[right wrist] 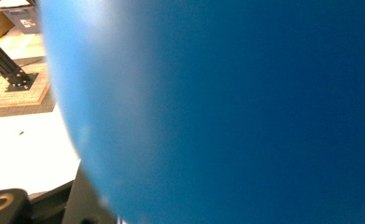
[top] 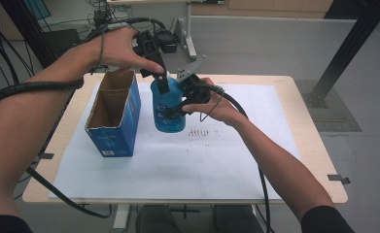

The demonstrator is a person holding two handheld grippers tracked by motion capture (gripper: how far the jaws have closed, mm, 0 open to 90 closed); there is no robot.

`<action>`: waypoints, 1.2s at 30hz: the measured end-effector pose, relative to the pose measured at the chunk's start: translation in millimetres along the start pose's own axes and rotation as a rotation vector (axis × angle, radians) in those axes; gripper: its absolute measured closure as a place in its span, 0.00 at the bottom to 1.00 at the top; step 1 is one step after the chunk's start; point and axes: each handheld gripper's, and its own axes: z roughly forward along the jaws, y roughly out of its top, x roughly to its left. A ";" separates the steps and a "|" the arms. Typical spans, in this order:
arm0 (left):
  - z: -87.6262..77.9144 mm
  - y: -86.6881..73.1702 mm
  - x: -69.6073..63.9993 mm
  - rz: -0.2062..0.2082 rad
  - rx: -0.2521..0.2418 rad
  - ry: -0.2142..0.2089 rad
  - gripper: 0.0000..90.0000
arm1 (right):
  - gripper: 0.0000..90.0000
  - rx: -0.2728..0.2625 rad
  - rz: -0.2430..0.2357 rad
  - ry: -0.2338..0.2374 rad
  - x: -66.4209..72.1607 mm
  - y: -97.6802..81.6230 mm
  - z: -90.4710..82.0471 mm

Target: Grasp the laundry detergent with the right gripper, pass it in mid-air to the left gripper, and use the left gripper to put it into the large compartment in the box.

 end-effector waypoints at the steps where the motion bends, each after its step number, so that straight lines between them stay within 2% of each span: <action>1: 1.0 0.6 -0.6 0.002 -0.001 -0.001 0.07 | 0.48 -0.001 0.000 0.001 0.2 0.1 0.0; 15: 12.5 4.7 -0.4 0.003 0.029 -0.039 0.06 | 0.48 -0.018 -0.012 0.020 1.6 0.5 -3.5; 25: 19.6 7.5 -1.6 0.023 0.052 -0.047 0.06 | 0.48 -0.012 -0.032 0.028 4.4 1.9 -1.3; 36: 22.3 10.6 -4.1 0.032 0.055 -0.061 0.06 | 0.48 -0.017 -0.029 0.025 6.3 3.0 -3.6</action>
